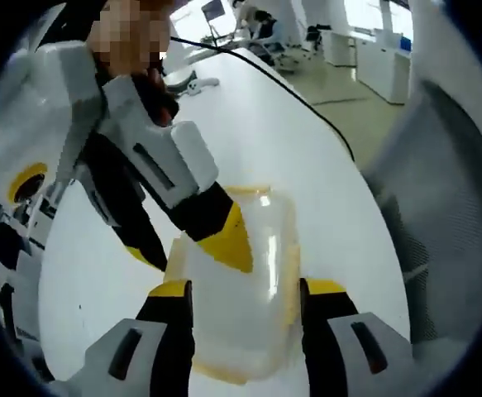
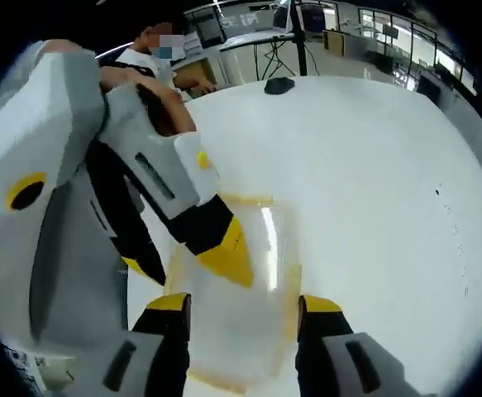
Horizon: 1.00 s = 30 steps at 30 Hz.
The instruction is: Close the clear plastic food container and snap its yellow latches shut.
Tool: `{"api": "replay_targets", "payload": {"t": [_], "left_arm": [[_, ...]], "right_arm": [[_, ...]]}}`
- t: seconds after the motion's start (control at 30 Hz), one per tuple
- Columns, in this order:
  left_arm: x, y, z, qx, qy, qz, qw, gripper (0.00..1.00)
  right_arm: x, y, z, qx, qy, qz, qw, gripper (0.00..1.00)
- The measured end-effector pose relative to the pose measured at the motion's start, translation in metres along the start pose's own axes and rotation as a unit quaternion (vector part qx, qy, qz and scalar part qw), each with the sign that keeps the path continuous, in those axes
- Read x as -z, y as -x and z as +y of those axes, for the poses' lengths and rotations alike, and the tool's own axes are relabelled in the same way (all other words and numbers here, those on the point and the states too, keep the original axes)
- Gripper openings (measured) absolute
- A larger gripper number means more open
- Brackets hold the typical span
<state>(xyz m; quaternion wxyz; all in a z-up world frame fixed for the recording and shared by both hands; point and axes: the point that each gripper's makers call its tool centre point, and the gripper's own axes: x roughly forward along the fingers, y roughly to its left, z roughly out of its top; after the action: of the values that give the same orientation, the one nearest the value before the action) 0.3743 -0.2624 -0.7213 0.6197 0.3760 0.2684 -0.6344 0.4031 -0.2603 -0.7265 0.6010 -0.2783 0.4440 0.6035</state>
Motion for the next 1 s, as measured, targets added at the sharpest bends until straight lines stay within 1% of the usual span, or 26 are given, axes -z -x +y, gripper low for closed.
{"api": "replay_targets", "payload": {"t": [0.03, 0.07, 0.13, 0.23, 0.27, 0.3, 0.33, 0.37, 0.4, 0.47, 0.57, 0.63, 0.67, 0.7, 0.73, 0.77, 0.8, 0.87, 0.9, 0.93, 0.97, 1.0], "left_arm": [[0.0, 0.003, 0.003, 0.004, -0.002, 0.002, 1.0, 0.55], [0.001, 0.004, 0.007, 0.006, -0.011, 0.006, 0.9999, 0.56], [0.005, 0.008, 0.014, 0.006, -0.03, 0.021, 0.9993, 0.57], [0.01, 0.01, 0.02, 0.018, -0.03, 0.029, 0.9989, 0.59], [0.013, 0.01, 0.021, 0.027, -0.031, 0.037, 0.9985, 0.6], [0.015, 0.01, 0.02, 0.034, -0.034, 0.038, 0.9981, 0.64], [0.016, 0.01, 0.019, 0.042, -0.045, 0.038, 0.9973, 0.67], [0.017, 0.01, 0.016, 0.053, -0.052, 0.039, 0.9965, 0.67], [0.018, 0.01, 0.016, 0.059, -0.051, 0.04, 0.9961, 0.67], [0.021, 0.009, 0.02, 0.055, -0.051, 0.045, 0.9962, 0.69], [0.028, 0.007, 0.024, 0.059, -0.043, 0.055, 0.9958, 0.71], [0.034, 0.005, 0.025, 0.064, -0.042, 0.065, 0.9949, 0.73], [0.036, 0.004, 0.025, 0.067, -0.04, 0.067, 0.9947, 0.76], [0.039, 0.003, 0.023, 0.077, -0.038, 0.072, 0.9937, 0.79], [0.041, 0.002, 0.021, 0.081, -0.042, 0.073, 0.9931, 0.82], [0.043, 0.001, 0.021, 0.079, -0.052, 0.074, 0.9928, 0.83], [0.048, -0.001, 0.022, 0.079, -0.059, 0.084, 0.9915, 0.82], [0.053, -0.004, 0.022, 0.081, -0.05, 0.094, 0.9911, 0.82], [0.056, -0.005, 0.024, 0.077, -0.047, 0.099, 0.991, 0.81], [0.056, -0.006, 0.023, 0.076, -0.051, 0.099, 0.9909, 0.79], [0.056, -0.006, 0.023, 0.074, -0.055, 0.098, 0.9909, 0.75], [0.056, -0.008, 0.023, 0.073, -0.055, 0.098, 0.9909, 0.76]], "right_arm": [[0.002, 0.001, 0.002, 0.008, 0.01, -0.001, 0.9999, 0.52], [0.004, 0.002, 0.004, 0.01, 0.01, -0.002, 0.9999, 0.53], [0.008, 0.003, 0.006, 0.021, 0.016, -0.004, 0.9997, 0.55], [0.014, 0.006, 0.012, 0.025, 0.014, -0.003, 0.9996, 0.59], [0.017, 0.008, 0.013, 0.029, 0.009, -0.001, 0.9995, 0.59], [0.015, 0.009, 0.012, 0.036, 0.013, -0.011, 0.9992, 0.6], [0.018, 0.01, 0.014, 0.039, -0.007, -0.011, 0.9991, 0.61], [0.02, 0.01, 0.015, 0.04, -0.014, -0.011, 0.9991, 0.63], [0.022, 0.011, 0.016, 0.042, -0.016, -0.01, 0.999, 0.65], [0.025, 0.012, 0.015, 0.058, -0.017, -0.011, 0.9981, 0.74], [0.031, 0.016, 0.011, 0.085, -0.021, -0.004, 0.9961, 0.79], [0.033, 0.016, 0.013, 0.092, -0.024, -0.001, 0.9954, 0.82], [0.034, 0.015, 0.014, 0.095, -0.025, 0.002, 0.9952, 0.85], [0.035, 0.012, 0.017, 0.094, -0.026, 0.003, 0.9953, 0.89], [0.036, 0.01, 0.019, 0.093, -0.028, 0.004, 0.9953, 0.92], [0.037, 0.007, 0.02, 0.093, -0.029, 0.006, 0.9953, 0.95], [0.04, 0.002, 0.019, 0.095, -0.029, 0.011, 0.995, 0.99], [0.048, -0.004, 0.016, 0.104, -0.025, 0.03, 0.9938, 0.99], [0.047, -0.006, 0.017, 0.104, -0.025, 0.029, 0.9939, 0.98], [0.046, -0.008, 0.017, 0.104, -0.026, 0.028, 0.9939, 0.97], [0.046, -0.01, 0.016, 0.107, -0.024, 0.029, 0.9936, 0.95], [0.048, -0.01, 0.012, 0.117, -0.016, 0.039, 0.9923, 0.92]]}}
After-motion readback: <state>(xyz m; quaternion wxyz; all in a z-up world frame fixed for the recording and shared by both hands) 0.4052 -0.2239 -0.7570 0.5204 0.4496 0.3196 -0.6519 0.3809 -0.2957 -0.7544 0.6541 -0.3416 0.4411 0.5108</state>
